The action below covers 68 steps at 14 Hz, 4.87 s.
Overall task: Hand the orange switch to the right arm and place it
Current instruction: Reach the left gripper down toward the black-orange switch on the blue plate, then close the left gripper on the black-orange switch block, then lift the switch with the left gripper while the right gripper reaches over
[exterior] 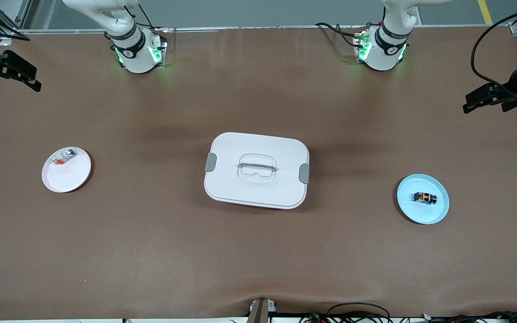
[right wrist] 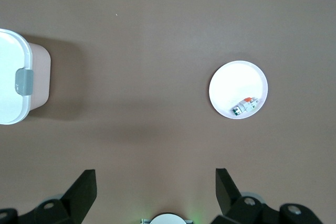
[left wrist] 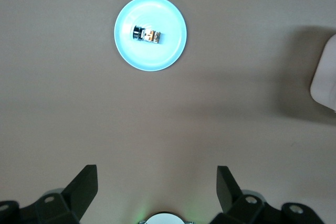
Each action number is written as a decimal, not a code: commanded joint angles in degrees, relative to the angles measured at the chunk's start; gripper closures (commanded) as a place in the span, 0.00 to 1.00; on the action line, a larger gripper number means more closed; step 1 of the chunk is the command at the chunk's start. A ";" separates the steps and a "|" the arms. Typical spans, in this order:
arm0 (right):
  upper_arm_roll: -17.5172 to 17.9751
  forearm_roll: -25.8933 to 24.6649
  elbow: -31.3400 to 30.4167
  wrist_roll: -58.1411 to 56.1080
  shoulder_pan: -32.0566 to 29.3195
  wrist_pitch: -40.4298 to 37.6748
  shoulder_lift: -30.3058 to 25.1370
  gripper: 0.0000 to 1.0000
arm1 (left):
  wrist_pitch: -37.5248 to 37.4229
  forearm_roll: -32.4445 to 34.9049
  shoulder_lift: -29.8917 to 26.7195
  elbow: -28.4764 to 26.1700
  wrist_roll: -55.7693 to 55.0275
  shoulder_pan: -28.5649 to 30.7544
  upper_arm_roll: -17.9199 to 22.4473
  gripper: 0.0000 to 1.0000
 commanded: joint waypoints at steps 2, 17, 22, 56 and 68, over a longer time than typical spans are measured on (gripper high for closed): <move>-0.23 -0.83 -0.67 0.33 0.23 0.31 -1.14 0.00 | 3.30 -0.96 5.68 0.75 2.88 0.91 0.13 0.00; -0.05 -0.92 -0.84 -0.11 0.41 1.45 -1.06 0.00 | 38.98 1.05 28.27 -7.17 14.22 2.93 0.13 0.00; -0.05 -0.92 -0.84 0.06 1.28 1.54 -1.06 0.00 | 41.36 2.12 32.14 -6.29 19.23 3.89 0.13 0.00; -0.14 -1.27 -0.32 0.41 1.20 1.63 -1.06 0.00 | 46.03 2.03 40.24 -3.74 18.45 3.81 0.04 0.86; -0.31 -1.53 2.23 0.50 1.90 1.19 -0.35 0.00 | 12.48 -7.88 19.95 2.49 5.72 3.46 -0.92 0.86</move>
